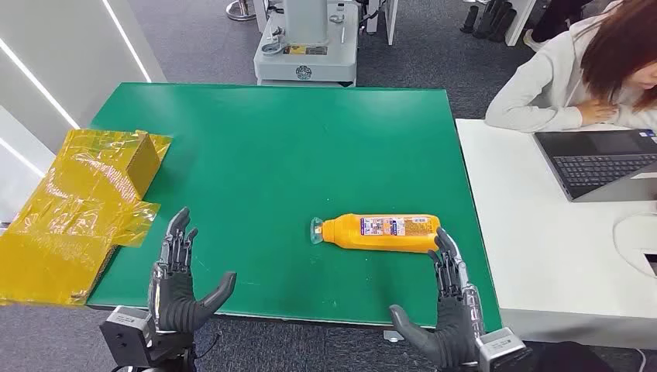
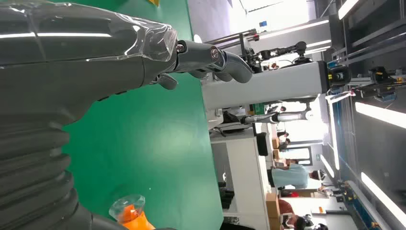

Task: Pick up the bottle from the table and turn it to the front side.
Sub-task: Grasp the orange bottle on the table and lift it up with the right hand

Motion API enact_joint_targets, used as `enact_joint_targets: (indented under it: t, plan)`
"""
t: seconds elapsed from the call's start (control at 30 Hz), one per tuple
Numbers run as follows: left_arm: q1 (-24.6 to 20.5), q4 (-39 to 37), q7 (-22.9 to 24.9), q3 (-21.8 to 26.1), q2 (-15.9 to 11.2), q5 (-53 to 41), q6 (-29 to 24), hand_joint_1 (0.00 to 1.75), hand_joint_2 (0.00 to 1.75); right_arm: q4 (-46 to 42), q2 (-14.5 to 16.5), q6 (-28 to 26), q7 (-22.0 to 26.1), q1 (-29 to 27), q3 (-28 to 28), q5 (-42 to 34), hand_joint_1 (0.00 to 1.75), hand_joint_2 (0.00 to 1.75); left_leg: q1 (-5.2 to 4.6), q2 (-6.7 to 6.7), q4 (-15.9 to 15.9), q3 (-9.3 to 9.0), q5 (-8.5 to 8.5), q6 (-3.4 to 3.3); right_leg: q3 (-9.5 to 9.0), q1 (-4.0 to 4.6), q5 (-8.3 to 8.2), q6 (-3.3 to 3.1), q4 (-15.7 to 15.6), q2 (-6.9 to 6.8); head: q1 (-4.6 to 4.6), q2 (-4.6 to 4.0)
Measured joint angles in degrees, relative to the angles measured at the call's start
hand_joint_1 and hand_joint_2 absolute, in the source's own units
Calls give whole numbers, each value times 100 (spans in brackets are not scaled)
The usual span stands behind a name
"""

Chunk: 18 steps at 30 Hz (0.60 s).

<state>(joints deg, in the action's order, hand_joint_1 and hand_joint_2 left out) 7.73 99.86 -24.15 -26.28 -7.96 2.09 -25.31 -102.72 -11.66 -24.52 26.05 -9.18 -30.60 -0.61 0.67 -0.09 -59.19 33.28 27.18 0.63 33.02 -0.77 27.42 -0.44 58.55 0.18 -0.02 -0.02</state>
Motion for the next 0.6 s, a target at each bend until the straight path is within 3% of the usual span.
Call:
enact_joint_targets:
  t: [0.6]
  plan:
    - [-4,0,-56,11,-3,80,22,0,175,97,-2,-90,104,76,-26,-155,0,175,0,0,0,0,0,0,0,0,0,0,0,0,0,0]
